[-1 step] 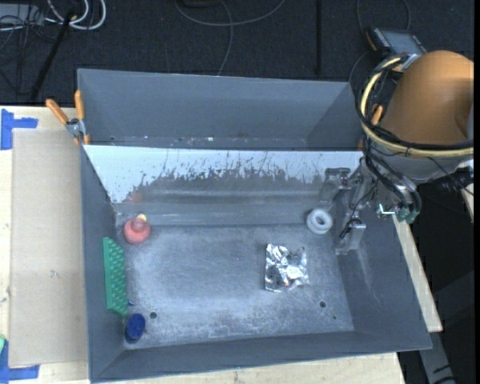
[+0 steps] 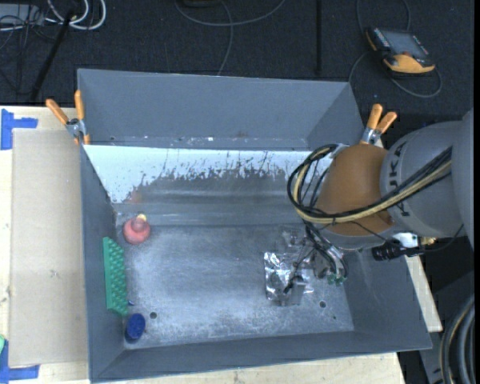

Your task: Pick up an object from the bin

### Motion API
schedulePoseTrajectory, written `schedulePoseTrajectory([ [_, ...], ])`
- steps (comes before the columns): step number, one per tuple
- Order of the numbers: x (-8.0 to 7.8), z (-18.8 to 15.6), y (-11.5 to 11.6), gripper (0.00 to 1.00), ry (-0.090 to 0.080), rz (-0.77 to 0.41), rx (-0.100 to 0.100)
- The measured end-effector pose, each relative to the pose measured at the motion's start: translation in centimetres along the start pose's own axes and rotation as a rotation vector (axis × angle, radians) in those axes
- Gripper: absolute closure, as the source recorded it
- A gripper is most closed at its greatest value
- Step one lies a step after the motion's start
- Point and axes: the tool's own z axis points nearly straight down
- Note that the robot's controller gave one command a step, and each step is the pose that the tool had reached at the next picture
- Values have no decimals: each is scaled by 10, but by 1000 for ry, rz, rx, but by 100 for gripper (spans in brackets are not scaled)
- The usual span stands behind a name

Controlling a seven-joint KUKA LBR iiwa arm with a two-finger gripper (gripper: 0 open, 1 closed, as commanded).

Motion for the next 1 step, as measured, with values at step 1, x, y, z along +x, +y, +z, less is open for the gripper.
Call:
schedulePoseTrajectory([
  [1, -2, -5, 0, 100, -7, -3, 1],
])
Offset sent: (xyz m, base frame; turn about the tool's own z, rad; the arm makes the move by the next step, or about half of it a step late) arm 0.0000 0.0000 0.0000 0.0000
